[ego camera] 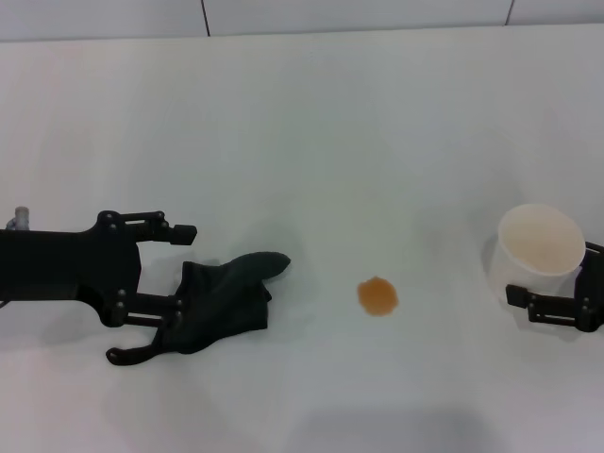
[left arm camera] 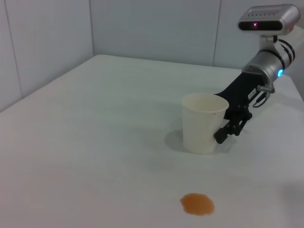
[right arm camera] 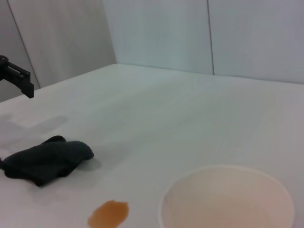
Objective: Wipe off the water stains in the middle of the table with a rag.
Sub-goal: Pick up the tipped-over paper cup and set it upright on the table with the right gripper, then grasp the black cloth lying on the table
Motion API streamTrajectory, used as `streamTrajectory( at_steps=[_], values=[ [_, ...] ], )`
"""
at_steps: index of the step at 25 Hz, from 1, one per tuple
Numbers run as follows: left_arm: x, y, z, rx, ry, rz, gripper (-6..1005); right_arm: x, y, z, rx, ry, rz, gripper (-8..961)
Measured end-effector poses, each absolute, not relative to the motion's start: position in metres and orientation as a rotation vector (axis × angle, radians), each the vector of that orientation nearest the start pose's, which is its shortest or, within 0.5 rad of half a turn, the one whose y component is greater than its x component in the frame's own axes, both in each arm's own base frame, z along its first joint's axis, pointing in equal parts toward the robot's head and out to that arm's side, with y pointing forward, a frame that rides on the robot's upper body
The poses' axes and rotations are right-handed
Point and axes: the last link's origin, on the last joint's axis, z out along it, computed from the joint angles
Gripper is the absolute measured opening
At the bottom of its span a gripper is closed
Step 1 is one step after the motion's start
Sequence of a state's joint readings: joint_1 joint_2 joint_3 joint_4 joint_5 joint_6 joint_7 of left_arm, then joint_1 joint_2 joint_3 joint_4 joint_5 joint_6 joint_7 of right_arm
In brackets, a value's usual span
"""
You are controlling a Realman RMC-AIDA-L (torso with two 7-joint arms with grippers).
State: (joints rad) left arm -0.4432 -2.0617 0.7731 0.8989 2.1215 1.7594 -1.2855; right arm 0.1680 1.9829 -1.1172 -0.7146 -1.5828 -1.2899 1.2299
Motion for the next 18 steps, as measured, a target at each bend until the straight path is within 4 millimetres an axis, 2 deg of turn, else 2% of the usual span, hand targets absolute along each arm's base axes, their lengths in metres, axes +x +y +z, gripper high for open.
streamTrajectory(
  at_steps=[18],
  values=[
    [-0.269,0.298,0.025,-2.949,-0.263,-0.451,825,0.355,0.233,0.036,-2.442,0.682,0.531,861]
  ],
)
